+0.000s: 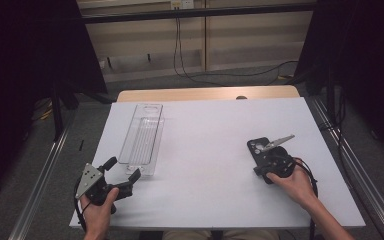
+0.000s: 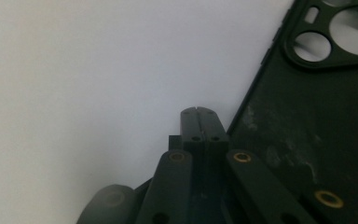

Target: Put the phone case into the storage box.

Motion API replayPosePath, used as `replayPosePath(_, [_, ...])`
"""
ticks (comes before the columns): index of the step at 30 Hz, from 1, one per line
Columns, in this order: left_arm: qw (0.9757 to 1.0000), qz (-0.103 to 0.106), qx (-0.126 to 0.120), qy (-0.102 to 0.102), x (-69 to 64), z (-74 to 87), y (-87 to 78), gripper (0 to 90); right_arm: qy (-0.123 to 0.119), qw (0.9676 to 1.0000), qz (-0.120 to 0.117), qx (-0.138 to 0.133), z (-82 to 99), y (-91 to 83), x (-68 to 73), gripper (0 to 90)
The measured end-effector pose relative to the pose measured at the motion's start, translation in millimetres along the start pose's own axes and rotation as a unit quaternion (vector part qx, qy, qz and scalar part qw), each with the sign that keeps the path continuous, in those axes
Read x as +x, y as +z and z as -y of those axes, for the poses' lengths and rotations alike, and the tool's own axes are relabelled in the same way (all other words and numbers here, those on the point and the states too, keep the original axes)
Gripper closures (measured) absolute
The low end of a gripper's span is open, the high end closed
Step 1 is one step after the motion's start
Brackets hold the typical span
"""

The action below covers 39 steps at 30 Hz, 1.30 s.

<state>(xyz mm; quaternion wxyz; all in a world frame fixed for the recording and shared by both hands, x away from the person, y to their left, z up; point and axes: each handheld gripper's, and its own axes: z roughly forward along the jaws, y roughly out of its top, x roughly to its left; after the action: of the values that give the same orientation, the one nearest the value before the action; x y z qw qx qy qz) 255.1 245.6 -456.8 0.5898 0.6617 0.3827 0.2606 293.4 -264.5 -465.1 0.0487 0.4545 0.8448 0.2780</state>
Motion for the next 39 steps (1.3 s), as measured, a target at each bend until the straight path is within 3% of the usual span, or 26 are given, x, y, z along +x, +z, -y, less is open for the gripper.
replayPosePath(9, [1.0000, 0.002, 0.000, -0.002, -0.6, 0.2, 0.1, 3.1, 0.012, 0.9997, 0.015, -0.016, 13.9, -8.4, -5.6, 90.0])
replayPosePath(12, [1.0000, 0.003, 0.003, 0.003, 0.5, 0.2, -0.6, 3.1, 0.013, 0.9994, 0.006, -0.031, 18.0, -8.7, -11.0, 90.0])
replayPosePath(13, [1.0000, 0.002, -0.001, -0.005, -0.4, 0.4, 0.3, 3.1, 0.018, 0.9993, 0.005, -0.033, 19.3, -9.3, -11.6, 90.0])
replayPosePath(18, [1.0000, 0.006, 0.004, 0.003, -0.2, 0.7, -0.8, 3.2, 0.022, 0.9990, 0.013, -0.038, 22.1, -11.6, -16.2, 90.0])
replayPosePath(22, [1.0000, 0.004, 0.002, -0.002, 0.0, 1.3, 0.2, 3.2, 0.026, 0.9988, 0.017, -0.037, 22.8, -12.3, -16.2, 90.0])
replayPosePath(26, [0.9999, 0.010, 0.004, 0.001, -1.0, 0.7, -1.1, 3.2, 0.021, 0.9987, 0.017, -0.043, 23.1, -11.5, -16.9, 90.0])
replayPosePath(32, [1.0000, 0.004, -0.004, -0.002, 0.3, -0.3, -4.0, 3.2, 0.022, 0.9985, 0.025, -0.043, 24.9, -12.8, -15.9, 90.0])
replayPosePath(39, [1.0000, 0.001, -0.005, -0.001, 0.8, -0.8, -6.3, 3.1, 0.016, 0.9971, 0.014, -0.074, 27.5, -19.6, -14.9, 85.9])
